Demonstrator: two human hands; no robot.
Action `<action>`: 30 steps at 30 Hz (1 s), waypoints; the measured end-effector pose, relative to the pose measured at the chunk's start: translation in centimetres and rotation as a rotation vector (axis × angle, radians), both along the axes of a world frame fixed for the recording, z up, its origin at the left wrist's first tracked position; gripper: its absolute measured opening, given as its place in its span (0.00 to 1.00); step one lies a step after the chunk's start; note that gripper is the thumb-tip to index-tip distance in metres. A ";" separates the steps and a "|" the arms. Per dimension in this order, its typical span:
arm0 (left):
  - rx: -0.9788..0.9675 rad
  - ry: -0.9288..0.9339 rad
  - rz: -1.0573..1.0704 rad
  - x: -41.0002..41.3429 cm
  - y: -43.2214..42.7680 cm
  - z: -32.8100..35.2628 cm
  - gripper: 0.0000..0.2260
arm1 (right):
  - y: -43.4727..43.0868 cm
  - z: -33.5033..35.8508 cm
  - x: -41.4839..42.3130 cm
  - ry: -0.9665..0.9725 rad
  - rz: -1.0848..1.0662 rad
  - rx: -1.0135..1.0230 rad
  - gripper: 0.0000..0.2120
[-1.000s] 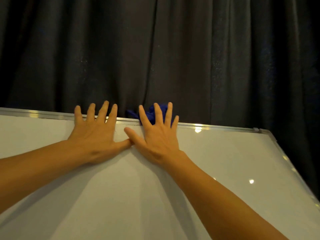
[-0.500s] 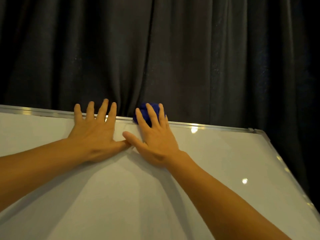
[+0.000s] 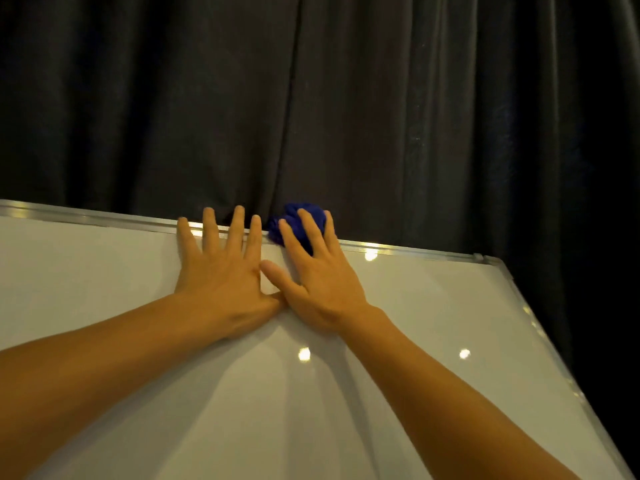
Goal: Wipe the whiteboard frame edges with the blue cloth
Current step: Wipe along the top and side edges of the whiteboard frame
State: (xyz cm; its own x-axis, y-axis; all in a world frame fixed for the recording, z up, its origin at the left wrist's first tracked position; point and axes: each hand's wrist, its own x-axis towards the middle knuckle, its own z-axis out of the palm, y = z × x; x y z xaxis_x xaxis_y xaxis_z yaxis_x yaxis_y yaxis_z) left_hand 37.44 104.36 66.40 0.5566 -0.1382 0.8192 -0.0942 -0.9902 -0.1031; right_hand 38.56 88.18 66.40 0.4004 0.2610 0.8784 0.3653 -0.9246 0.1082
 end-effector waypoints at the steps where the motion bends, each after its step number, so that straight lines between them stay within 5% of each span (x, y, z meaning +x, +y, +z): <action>1: -0.007 0.003 -0.002 -0.2 -0.3 -0.1 0.52 | -2.1 0.1 -0.1 -0.009 -0.024 -0.005 0.39; 7: -0.037 0.069 -0.030 -1.1 -3.6 -0.1 0.55 | -16.1 0.0 -1.4 0.178 -0.112 0.257 0.37; 14: -0.028 0.086 0.037 -0.2 -16.0 0.4 0.50 | -15.8 0.0 0.0 0.027 0.030 0.003 0.39; 21: -0.062 0.047 -0.001 0.6 -20.0 -1.4 0.56 | -31.6 0.4 0.1 0.134 -0.147 0.300 0.39; 27: -0.074 0.095 0.063 0.3 -25.7 -0.1 0.57 | -27.2 -0.3 0.6 0.080 0.003 0.040 0.46; 30: -0.058 0.082 0.032 0.5 -27.8 -0.3 0.57 | -30.5 0.3 0.4 0.051 -0.044 0.128 0.42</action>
